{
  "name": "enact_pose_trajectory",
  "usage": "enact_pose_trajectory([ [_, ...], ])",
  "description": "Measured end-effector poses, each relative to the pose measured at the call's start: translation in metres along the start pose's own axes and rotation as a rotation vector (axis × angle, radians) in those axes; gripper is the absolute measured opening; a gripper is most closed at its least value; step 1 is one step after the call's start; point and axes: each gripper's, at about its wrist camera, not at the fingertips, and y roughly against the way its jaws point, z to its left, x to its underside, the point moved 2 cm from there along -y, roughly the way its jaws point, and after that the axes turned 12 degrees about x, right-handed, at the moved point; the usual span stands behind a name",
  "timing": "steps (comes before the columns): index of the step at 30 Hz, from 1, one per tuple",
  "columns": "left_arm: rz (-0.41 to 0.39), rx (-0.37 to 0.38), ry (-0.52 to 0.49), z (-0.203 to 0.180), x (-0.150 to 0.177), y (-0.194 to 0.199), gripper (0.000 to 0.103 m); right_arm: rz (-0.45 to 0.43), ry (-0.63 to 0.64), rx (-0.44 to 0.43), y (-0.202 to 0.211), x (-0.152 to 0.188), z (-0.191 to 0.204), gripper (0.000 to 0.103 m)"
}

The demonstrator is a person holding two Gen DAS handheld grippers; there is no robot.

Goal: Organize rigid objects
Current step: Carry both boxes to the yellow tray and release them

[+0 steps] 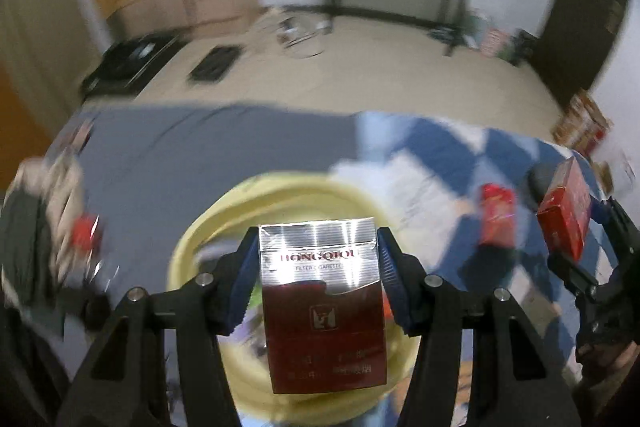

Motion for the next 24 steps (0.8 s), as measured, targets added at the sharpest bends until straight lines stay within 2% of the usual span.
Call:
enact_pose_trajectory([
  [3,0.034,-0.031,0.11,0.046,0.04,-0.011,0.058,0.037,0.132,-0.07,-0.018,-0.007,0.067,0.091],
  [6,0.079,-0.013,0.208,0.067,0.072,-0.031,0.058,0.131,0.233,-0.114,-0.053,-0.002,0.125,0.091],
  [9,0.143,0.032,0.268,0.074,0.095,-0.051,0.058,0.179,0.288,-0.135,-0.075,0.0,0.16,0.091],
  [12,0.148,0.039,0.293,0.081,0.099,-0.061,0.059,0.189,0.332,-0.126,-0.093,-0.002,0.181,0.091],
  [16,0.125,0.03,0.336,0.089,0.097,-0.063,0.06,0.272,0.379,-0.104,-0.137,0.005,0.185,0.091],
  [19,0.104,0.034,0.345,0.088,0.097,-0.06,0.072,0.291,0.363,-0.104,-0.152,0.006,0.185,0.094],
  [21,0.069,0.031,0.355,0.087,0.095,-0.049,0.086,0.294,0.354,-0.106,-0.155,0.004,0.188,0.101],
  [24,0.016,0.02,0.352,0.083,0.082,-0.033,0.095,0.267,0.314,-0.11,-0.142,0.0,0.183,0.103],
])
